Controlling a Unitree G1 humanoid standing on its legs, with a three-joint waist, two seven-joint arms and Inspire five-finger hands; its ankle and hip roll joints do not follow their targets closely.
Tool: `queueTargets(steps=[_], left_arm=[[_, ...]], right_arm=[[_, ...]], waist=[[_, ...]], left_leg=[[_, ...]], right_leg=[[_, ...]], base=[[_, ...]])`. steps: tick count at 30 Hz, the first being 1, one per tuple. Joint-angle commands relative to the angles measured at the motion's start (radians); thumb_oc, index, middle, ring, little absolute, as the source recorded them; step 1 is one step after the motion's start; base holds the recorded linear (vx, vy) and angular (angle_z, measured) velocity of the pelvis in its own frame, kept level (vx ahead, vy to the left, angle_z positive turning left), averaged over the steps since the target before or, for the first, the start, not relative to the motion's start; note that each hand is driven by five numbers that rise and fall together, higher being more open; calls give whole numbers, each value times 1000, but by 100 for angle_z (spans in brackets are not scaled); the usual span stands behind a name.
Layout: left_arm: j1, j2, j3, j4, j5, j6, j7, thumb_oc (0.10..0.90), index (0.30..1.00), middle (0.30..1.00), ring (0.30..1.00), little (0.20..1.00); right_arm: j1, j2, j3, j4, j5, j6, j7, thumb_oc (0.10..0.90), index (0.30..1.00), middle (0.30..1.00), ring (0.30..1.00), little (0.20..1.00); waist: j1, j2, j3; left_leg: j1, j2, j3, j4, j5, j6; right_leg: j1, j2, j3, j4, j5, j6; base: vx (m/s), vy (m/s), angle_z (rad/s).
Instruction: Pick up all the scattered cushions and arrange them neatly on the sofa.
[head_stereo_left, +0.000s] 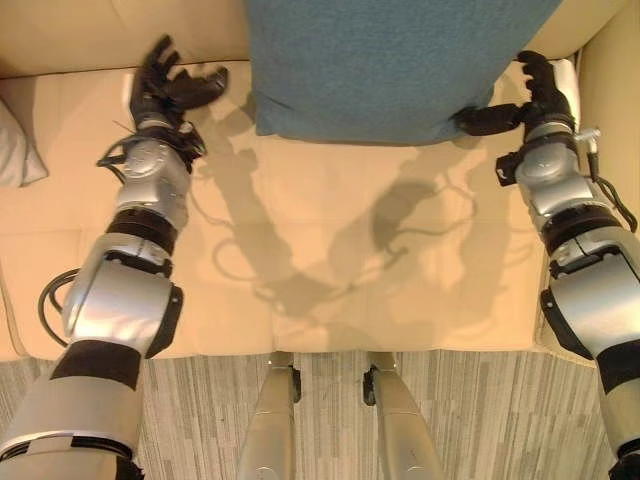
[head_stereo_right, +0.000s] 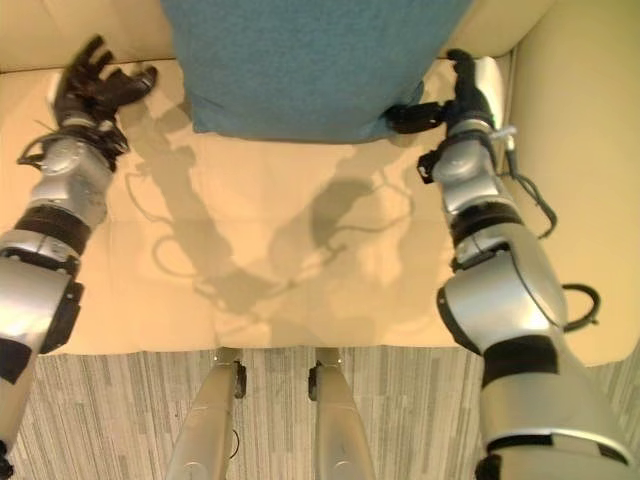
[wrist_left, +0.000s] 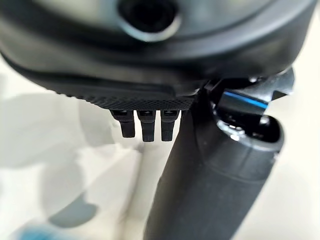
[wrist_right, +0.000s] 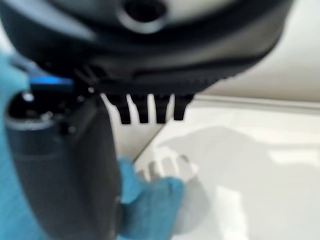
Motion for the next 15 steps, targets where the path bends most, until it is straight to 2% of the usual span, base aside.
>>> queueTargets(steps=[1,4,5,8,11,13,15], left_arm=[[57,60,17,-77,-34,-148,-6,800,900,900,900,900],[208,17,81,-225,-30,-171,-6,800,900,900,900,900],[341,-40,129,-346,-19,-183,-14,800,900,900,900,900],[454,-93,147,-439,0,-179,-20,800,900,900,900,900],[691,-199,201,-543,31,-149,-45,800,900,900,900,900],[816,-251,216,-592,65,-135,-51,800,900,900,900,900],[926,-267,232,-581,132,-110,-54,800,900,900,900,900]], right_arm=[[80,-88,-47,-34,112,-126,-59,800,900,900,900,900],[231,-100,-228,-169,155,-191,-103,800,900,900,900,900],[342,-94,-346,-277,135,-236,-144,800,900,900,900,900],[453,-79,-433,-362,108,-252,-160,800,900,900,900,900],[684,-34,-530,-520,21,-243,-137,800,900,900,900,900],[819,14,-596,-597,13,-239,-112,800,900,900,900,900],[924,35,-629,-630,12,-232,-72,800,900,900,900,900]], waist=[[17,10,-97],[24,15,-118],[23,17,-136],[25,10,-164],[18,3,-215],[12,-1,-243],[11,-10,-276]], left_leg=[[35,-9,12,-40,-74,-20],[55,-7,6,-42,-77,-17],[86,-6,6,-38,-99,-14],[121,-2,6,-40,-104,-11],[194,7,15,-35,-126,-7],[237,10,17,-34,-140,-4],[287,13,20,-31,-151,-4]], right_leg=[[58,-47,16,24,-149,55],[80,-48,11,25,-157,53],[112,-50,9,25,-175,50],[150,-53,1,21,-180,48],[226,-56,-11,24,-201,44],[271,-53,-18,23,-213,41],[319,-48,-28,24,-219,39]], base=[[0,0,0],[19,-1,1],[51,-3,4],[70,-23,11],[124,-40,4],[130,-37,1],[135,-46,5]])
